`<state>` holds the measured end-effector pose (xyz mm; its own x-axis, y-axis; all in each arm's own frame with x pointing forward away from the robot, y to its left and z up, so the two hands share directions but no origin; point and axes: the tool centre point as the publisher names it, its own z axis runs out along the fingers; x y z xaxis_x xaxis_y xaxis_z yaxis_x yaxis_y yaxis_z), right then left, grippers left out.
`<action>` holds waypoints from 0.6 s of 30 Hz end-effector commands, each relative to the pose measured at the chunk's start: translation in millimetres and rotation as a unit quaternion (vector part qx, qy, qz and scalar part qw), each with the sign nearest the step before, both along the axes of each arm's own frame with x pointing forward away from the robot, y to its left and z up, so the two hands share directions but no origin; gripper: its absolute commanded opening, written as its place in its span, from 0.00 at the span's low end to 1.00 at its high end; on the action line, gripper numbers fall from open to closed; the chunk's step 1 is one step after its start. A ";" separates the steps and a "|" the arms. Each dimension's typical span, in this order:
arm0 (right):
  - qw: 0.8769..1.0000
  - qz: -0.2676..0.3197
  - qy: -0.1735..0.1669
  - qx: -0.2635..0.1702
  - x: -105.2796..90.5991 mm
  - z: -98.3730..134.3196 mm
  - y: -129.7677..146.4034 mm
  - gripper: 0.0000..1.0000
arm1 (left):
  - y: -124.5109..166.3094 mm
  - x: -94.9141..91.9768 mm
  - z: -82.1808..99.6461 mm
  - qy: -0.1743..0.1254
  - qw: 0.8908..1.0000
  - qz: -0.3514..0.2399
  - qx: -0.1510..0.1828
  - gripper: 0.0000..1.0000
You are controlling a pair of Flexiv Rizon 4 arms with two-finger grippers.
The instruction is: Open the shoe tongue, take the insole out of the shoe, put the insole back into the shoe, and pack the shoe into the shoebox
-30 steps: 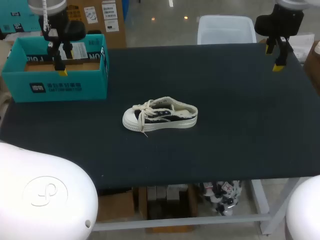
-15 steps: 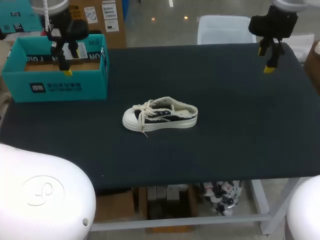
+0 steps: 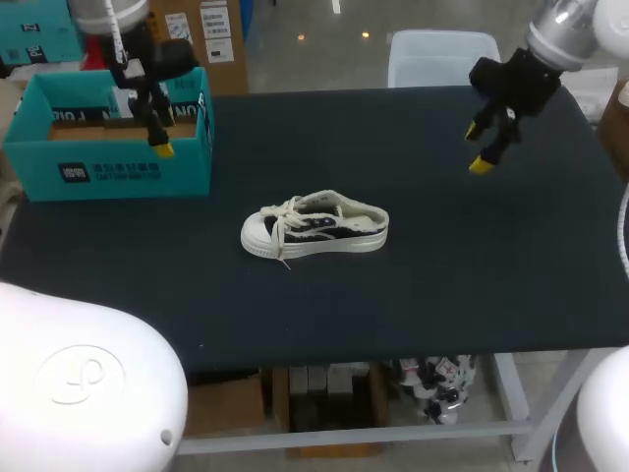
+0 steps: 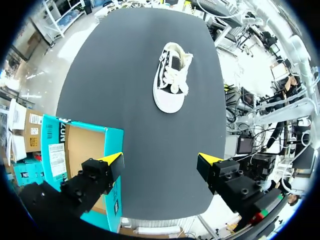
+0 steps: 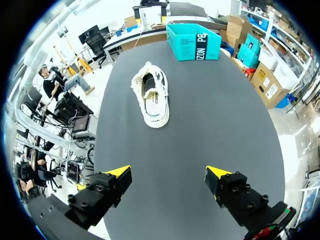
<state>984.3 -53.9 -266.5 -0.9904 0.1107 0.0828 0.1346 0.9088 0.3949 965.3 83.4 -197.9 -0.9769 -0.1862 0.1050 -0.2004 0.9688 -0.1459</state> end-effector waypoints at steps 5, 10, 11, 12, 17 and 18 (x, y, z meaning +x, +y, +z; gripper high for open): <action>1.000 0.008 -0.015 0.025 -26.1 -26.5 25.6 1.00 | -13.6 -0.6 -4.1 0.020 0.998 0.058 -0.008 1.00; 1.000 0.008 -0.015 0.025 -26.1 -26.5 25.6 1.00 | -13.6 -0.6 -4.1 0.020 0.998 0.058 -0.008 1.00; 1.000 0.008 -0.015 0.025 -26.1 -26.5 25.6 1.00 | -13.6 -0.6 -4.1 0.020 0.998 0.058 -0.008 1.00; 1.000 0.008 -0.015 0.025 -26.1 -26.5 25.6 1.00 | -13.6 -0.6 -4.1 0.020 0.998 0.058 -0.008 1.00; 1.000 0.008 -0.015 0.025 -26.1 -26.5 25.6 1.00 | -13.6 -0.6 -4.1 0.020 0.998 0.058 -0.008 1.00; 1.000 0.008 -0.015 0.025 -26.1 -26.5 25.6 1.00 | -13.6 -0.6 -4.1 0.020 0.998 0.058 -0.008 1.00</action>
